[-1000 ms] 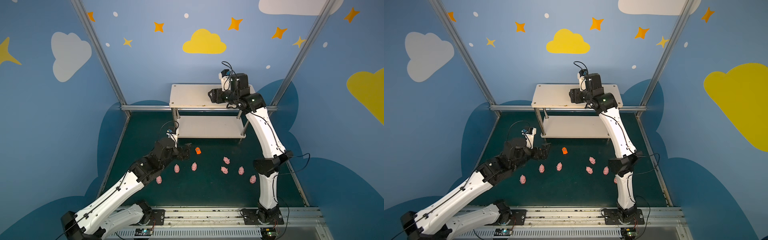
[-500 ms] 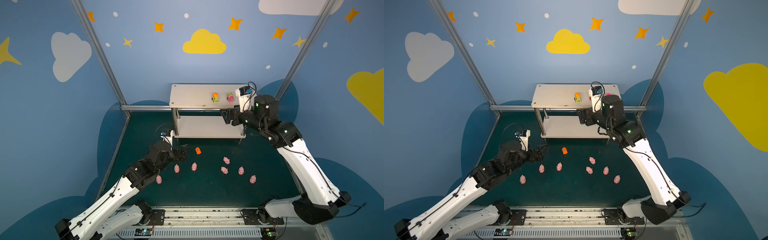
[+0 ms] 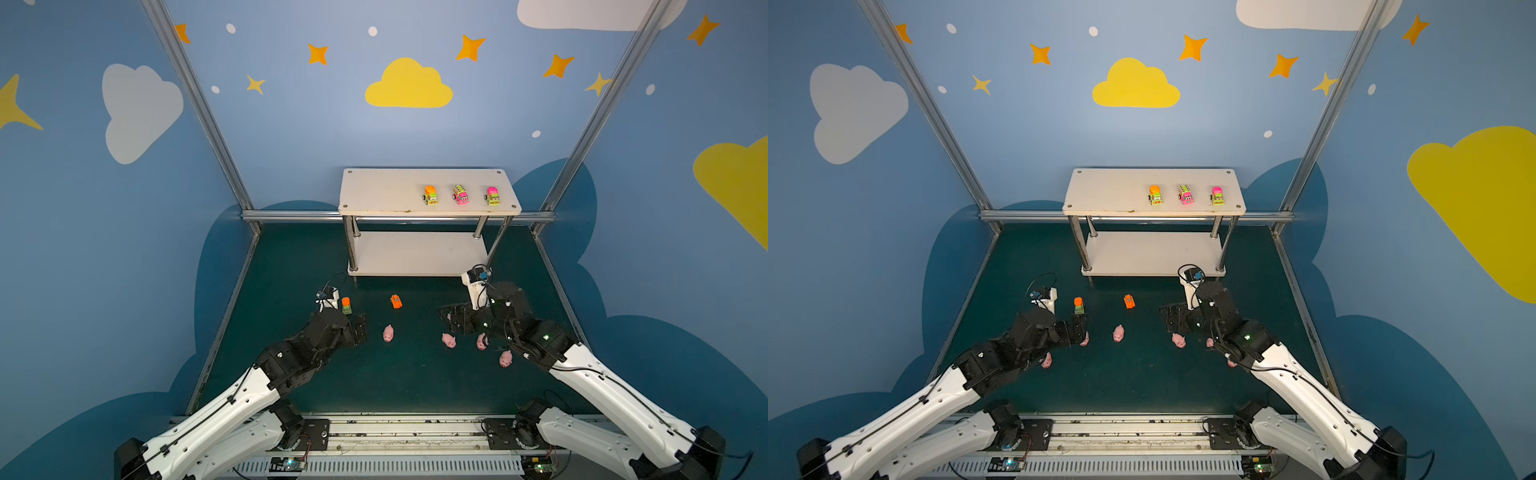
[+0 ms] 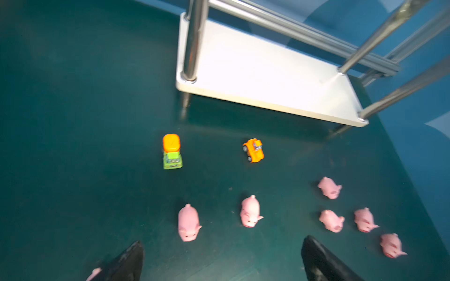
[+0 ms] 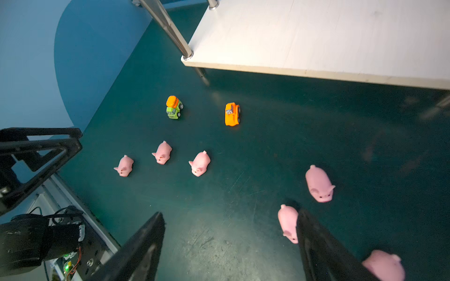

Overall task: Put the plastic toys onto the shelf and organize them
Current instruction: 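Withdraw the right gripper down toward the pigs while left gripper approaches second truck, then lower the left gripper and grasp the second orange-topped green truck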

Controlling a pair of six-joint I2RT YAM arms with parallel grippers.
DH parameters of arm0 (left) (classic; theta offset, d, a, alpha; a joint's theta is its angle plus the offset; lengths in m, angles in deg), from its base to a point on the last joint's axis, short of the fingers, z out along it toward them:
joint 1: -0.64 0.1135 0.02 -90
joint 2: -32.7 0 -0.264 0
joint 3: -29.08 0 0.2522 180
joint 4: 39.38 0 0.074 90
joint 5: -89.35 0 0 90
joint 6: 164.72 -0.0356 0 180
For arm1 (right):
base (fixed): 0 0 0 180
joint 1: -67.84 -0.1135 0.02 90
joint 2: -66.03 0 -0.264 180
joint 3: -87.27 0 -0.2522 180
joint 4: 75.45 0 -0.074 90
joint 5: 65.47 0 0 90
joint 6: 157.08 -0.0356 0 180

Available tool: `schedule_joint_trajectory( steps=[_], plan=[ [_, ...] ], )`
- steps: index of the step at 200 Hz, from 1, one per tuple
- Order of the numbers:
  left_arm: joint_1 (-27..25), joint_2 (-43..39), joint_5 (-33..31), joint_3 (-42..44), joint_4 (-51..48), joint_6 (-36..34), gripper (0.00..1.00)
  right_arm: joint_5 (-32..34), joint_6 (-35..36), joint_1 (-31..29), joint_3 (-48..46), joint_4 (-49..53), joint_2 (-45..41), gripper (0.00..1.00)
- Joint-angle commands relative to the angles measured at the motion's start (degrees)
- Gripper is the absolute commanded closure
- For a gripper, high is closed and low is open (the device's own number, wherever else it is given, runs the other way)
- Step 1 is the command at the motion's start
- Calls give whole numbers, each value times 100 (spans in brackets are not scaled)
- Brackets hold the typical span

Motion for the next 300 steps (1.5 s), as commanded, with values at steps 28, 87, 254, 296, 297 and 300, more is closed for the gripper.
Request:
schedule_joint_trajectory(
  steps=[28, 87, 254, 296, 297, 300],
  plan=[
    [4, 331, -595, 253, -61, 411, 0, 15, -8, -71, -226, -652, -23, 17],
    [144, 290, -953, 636, 214, 782, 0, 13, -339, -101, -582, -1137, 308, 16],
    [1081, 1351, -419, 1113, 1690, 246, 0, 2432, -1022, -1982, 444, 877, -255, 16],
    [1086, 2925, -361, 35, 1474, 153, 9, 2315, -760, -1788, 371, 884, -347, 16],
    [1086, 2943, -369, 6, 1463, 141, 10, 2315, -763, -1782, 367, 883, -350, 16],
    [1085, 3070, -382, -89, 1428, 117, 10, 2299, -784, -1763, 356, 877, -370, 16]
  ],
)
